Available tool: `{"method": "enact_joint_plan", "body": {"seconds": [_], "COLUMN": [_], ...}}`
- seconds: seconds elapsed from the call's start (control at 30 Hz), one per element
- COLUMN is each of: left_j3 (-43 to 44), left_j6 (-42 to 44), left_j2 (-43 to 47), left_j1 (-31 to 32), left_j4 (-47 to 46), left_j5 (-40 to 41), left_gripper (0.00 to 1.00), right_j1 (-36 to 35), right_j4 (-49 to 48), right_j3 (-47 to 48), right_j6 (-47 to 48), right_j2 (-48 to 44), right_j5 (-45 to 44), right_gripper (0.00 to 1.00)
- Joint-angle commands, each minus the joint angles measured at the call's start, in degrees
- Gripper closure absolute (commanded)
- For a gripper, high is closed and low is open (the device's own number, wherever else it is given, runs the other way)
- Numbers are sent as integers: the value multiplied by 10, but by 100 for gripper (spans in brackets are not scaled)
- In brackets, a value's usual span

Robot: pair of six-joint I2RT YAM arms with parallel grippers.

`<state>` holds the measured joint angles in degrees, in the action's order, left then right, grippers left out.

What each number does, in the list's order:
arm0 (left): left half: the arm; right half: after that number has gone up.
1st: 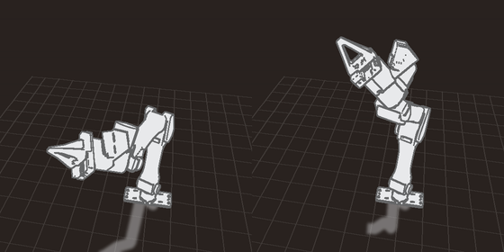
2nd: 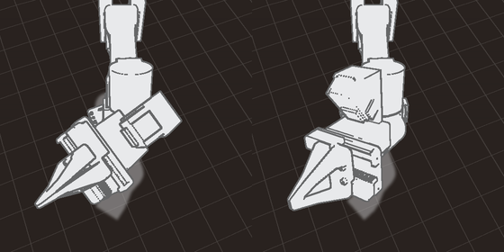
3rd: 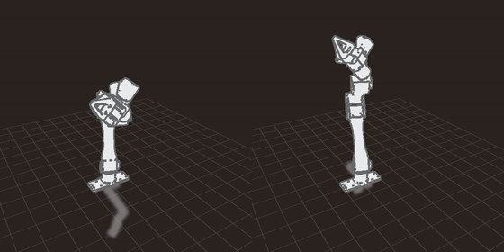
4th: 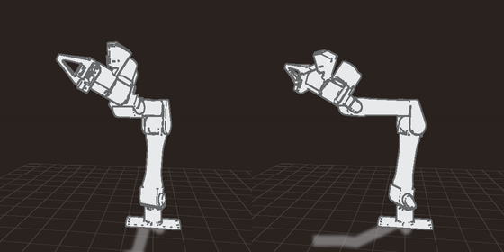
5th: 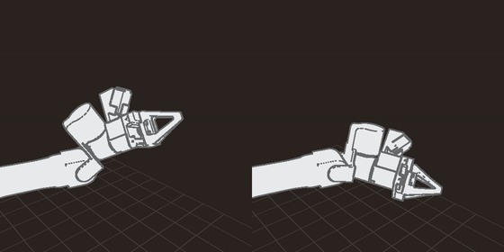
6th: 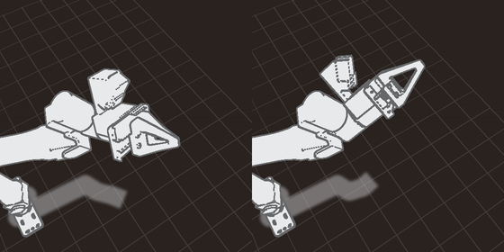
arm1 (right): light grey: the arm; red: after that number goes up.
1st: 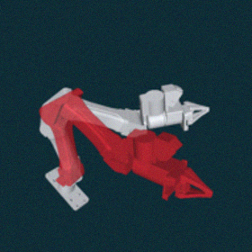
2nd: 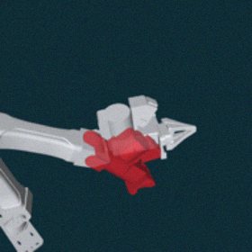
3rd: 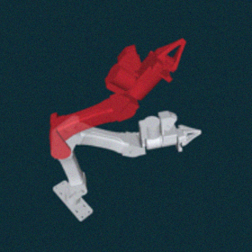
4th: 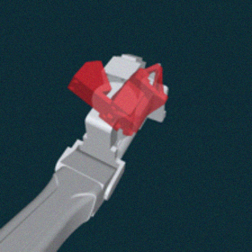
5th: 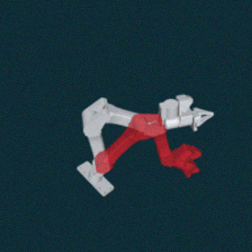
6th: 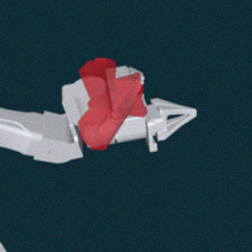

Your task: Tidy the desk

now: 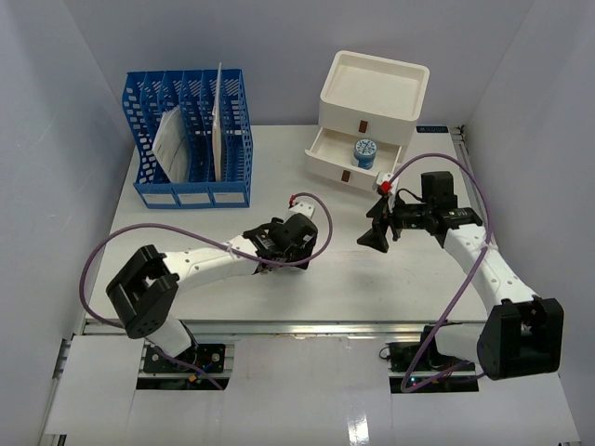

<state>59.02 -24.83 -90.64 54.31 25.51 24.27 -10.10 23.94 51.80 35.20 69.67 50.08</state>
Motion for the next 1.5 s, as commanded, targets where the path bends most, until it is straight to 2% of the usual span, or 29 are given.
{"method": "enact_joint_plan", "body": {"seconds": [0.0,0.07,0.17,0.2,0.27,0.33,0.53,0.7,1.07,1.17,1.2,1.23,1.33,1.47], "left_j3": [-56,-100,-164,-176,-200,-210,-193,-184,-189,-197,-199,-199,-205,-212], "left_j6": [-74,-106,-153,-163,-188,-204,-213,-213,-218,-224,-228,-228,-237,-241], "left_j2": [99,144,187,200,208,206,176,168,181,187,188,189,195,205], "left_j1": [-20,-43,-89,-100,-123,-137,-143,-147,-159,-163,-165,-166,-171,-186], "left_j4": [-79,-135,-207,-239,-282,-305,-319,-325,-339,-355,-358,-358,-366,-365], "left_j5": [-98,-173,-279,-327,-387,-421,-451,-450,-463,-471,-474,-476,-480,-482], "left_gripper": [59,67,72,73,75,76,77,77,77,77,77,77,74,52], "right_j1": [-12,-33,-72,-77,-97,-142,-262,-377,-402,-402,-402,-403,-402,-402], "right_j4": [16,-13,-91,-118,-182,-167,-153,-208,-207,-210,-211,-211,-192,-178], "right_j3": [-8,-24,-71,-110,-140,-127,-40,-11,-6,-8,-8,-6,8,19], "right_j6": [48,57,75,88,75,76,24,-83,-89,-92,-92,-92,-82,-65], "right_j2": [2,-11,-48,-60,-80,-64,-9,25,88,93,94,96,108,107], "right_j5": [35,22,13,41,27,-4,-118,-328,-364,-359,-352,-352,-337,-322], "right_gripper": [8,9,10,10,10,10,4,10,10,7,2,2,35,68]}}
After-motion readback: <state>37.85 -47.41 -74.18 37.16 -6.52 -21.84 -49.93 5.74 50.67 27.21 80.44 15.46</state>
